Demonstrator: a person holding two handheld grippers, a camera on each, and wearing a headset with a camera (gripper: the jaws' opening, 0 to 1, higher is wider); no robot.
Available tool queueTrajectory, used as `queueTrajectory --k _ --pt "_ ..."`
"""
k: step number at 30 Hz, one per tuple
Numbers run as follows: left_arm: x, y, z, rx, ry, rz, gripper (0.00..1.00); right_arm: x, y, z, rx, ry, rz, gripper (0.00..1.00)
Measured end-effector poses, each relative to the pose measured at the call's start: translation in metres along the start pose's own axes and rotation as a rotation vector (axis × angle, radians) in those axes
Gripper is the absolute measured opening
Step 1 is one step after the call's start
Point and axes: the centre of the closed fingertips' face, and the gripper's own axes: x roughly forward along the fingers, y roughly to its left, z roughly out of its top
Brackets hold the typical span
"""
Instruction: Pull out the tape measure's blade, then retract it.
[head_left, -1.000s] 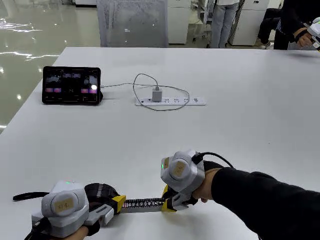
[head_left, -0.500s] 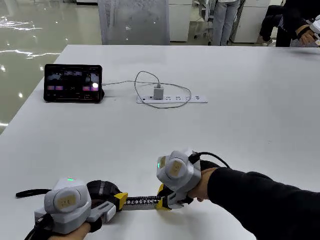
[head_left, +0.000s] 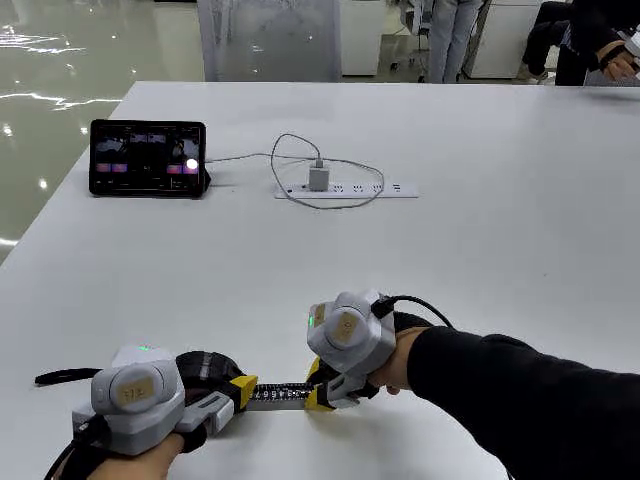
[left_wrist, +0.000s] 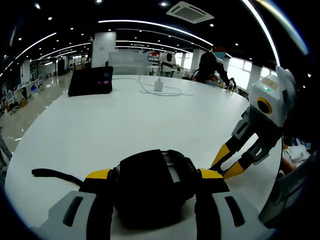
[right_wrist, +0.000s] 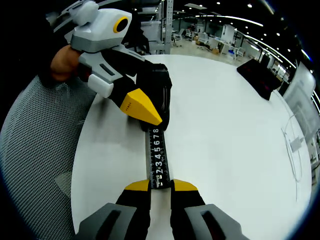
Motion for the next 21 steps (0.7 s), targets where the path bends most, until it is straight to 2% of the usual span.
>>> queueTrajectory --k 21 --pt "-0.001 0.000 0.000 -0.008 -0.001 -0.002 0.62 0.010 0.002 0.016 0.004 -0.043 -0.007 0.11"
